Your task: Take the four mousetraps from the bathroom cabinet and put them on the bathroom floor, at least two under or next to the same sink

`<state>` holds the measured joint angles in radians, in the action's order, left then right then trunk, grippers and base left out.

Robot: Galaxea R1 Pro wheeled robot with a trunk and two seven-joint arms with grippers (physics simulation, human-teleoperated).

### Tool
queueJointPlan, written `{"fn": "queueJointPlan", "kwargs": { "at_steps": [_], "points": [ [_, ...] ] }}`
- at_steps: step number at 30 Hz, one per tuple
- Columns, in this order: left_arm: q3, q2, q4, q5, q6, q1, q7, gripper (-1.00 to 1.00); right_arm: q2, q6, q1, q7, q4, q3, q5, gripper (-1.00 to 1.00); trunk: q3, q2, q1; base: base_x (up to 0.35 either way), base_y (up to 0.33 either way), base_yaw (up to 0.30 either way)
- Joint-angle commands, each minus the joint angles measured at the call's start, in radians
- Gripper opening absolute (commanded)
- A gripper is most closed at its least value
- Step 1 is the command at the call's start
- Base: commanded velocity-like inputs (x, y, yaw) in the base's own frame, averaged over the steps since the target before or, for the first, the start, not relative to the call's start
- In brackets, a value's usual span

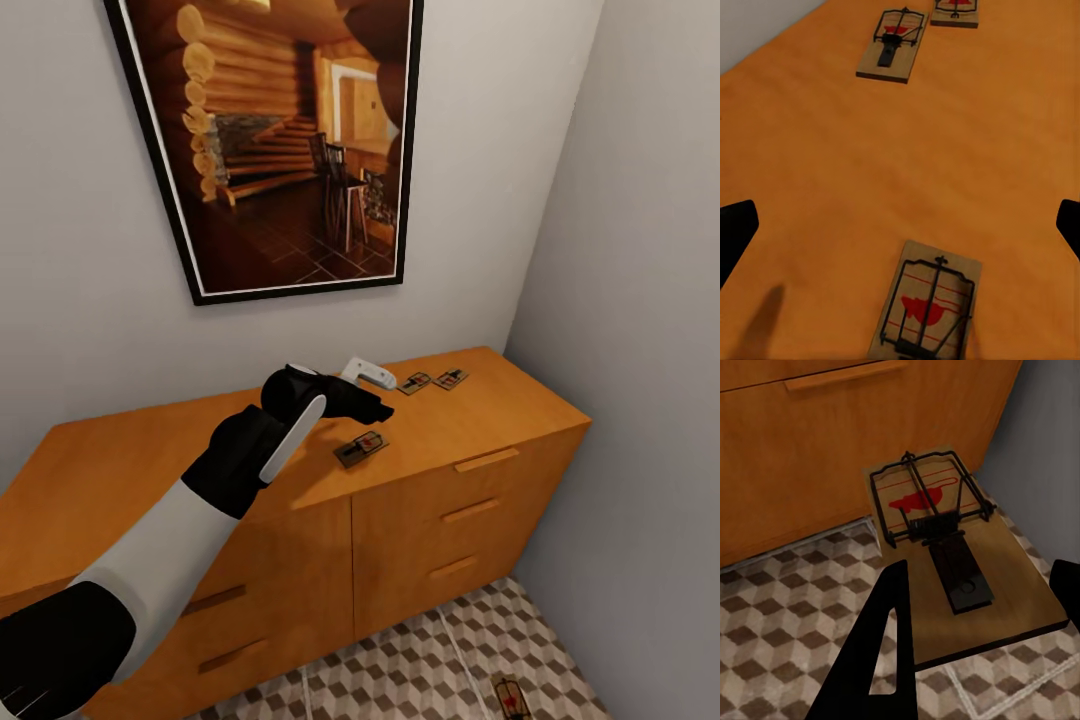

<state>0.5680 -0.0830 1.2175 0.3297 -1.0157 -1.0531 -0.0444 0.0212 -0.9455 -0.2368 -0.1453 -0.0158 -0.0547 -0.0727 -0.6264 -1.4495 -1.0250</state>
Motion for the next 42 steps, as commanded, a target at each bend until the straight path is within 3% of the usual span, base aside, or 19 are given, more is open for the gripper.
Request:
{"fn": "queueJointPlan", "kwargs": {
  "at_steps": [1, 14, 32, 34, 42],
  "points": [
    [0.000, 0.001, 0.000, -0.005, -0.004, -0.001, -0.005, 1.00, 0.000, -0.003, 0.000, -0.002, 0.000, -0.006, -0.007, -1.00, -0.001, 0.000, 0.000, 0.000, 0.000, 0.000],
    [0.001, 0.014, -0.003, -0.005, -0.004, -0.001, -0.008, 1.00, 0.000, -0.003, 0.000, -0.002, 0.000, -0.007, -0.007, -1.00, -0.001, 0.000, 0.000, 0.009, 0.000, 0.000],
    [0.005, 0.014, -0.022, -0.005, -0.003, -0.001, -0.009, 1.00, 0.000, -0.003, 0.000, 0.000, 0.000, -0.007, -0.007, -1.00, -0.001, 0.000, 0.000, 0.230, 0.000, 0.000],
    [0.011, 0.013, -0.029, -0.005, -0.003, -0.001, -0.009, 1.00, 0.000, -0.003, 0.000, 0.000, 0.000, -0.007, -0.007, -1.00, -0.001, 0.000, 0.000, 0.097, 0.000, 0.000],
    [0.096, 0.008, -0.072, -0.005, -0.002, 0.000, -0.011, 1.00, 0.000, -0.003, 0.000, -0.001, 0.000, -0.007, -0.007, -1.00, -0.001, 0.000, 0.000, 0.070, 0.000, 0.000]
  ]
}}
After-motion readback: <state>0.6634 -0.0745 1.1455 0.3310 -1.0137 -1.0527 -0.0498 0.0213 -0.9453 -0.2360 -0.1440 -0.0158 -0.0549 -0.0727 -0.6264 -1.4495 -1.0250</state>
